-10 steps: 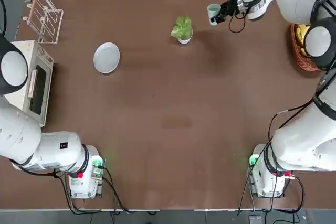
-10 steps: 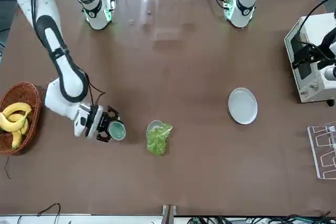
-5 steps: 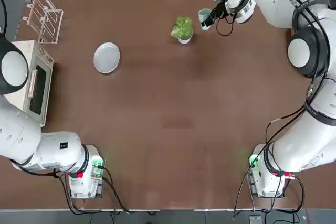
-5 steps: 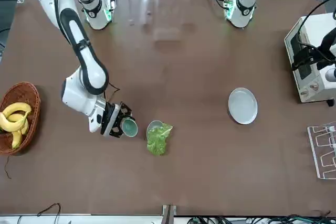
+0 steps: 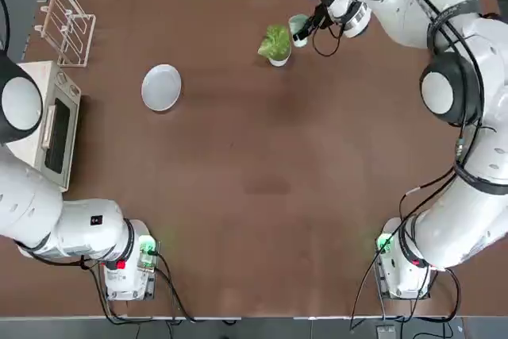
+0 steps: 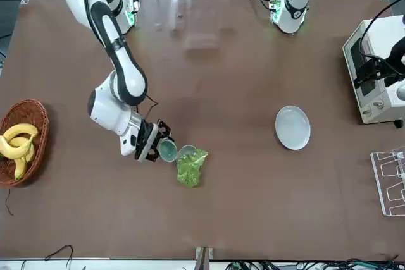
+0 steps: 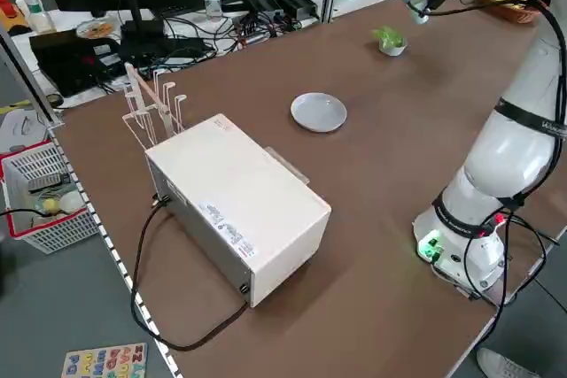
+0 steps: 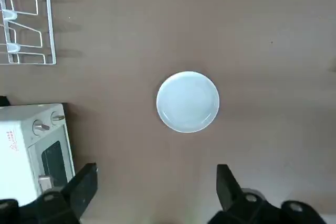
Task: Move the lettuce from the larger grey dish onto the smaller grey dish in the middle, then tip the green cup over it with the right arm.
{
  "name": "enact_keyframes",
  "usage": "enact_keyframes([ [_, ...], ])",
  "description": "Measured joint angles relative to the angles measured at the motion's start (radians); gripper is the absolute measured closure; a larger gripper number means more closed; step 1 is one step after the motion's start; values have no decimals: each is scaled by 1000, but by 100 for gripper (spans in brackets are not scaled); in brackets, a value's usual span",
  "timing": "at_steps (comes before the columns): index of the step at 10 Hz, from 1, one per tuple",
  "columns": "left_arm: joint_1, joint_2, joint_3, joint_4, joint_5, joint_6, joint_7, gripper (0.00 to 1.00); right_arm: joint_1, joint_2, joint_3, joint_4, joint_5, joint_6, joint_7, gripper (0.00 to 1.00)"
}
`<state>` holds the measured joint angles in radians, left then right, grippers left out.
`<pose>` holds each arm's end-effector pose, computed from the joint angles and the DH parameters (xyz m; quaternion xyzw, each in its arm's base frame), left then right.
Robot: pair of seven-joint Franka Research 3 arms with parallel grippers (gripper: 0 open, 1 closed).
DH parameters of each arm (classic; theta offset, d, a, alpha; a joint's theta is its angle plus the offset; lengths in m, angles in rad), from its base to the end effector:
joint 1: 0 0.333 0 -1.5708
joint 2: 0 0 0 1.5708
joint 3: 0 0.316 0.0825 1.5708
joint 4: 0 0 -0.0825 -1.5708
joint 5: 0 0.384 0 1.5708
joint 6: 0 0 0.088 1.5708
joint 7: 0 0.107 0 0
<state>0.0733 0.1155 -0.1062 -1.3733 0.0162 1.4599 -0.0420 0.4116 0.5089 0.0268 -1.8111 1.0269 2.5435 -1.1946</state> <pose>0.5789 -0.0130 0.6419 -0.9999 -0.0056 0.0140 0.0025 0.6107 0.2728 0.2784 -0.8639 -0.3723 -0.2088 0.2674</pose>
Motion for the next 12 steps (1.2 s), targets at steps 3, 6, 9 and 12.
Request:
enact_keyframes([
  [3, 1, 0, 1, 0, 0, 26, 0, 0, 63, 1, -41, 3, 0, 0, 124, 32],
  [6, -1, 0, -1, 0, 0, 42, 0, 0, 102, 25, -82, 24, 0, -4, 250, 32],
  [9, -1, 0, -1, 0, 0, 49, 0, 0, 129, 62, -114, 48, 0, -14, 335, 32],
  [12, -2, 0, -4, 1, 0, 49, 0, 0, 146, 79, -118, 70, 0, -47, 450, 32],
])
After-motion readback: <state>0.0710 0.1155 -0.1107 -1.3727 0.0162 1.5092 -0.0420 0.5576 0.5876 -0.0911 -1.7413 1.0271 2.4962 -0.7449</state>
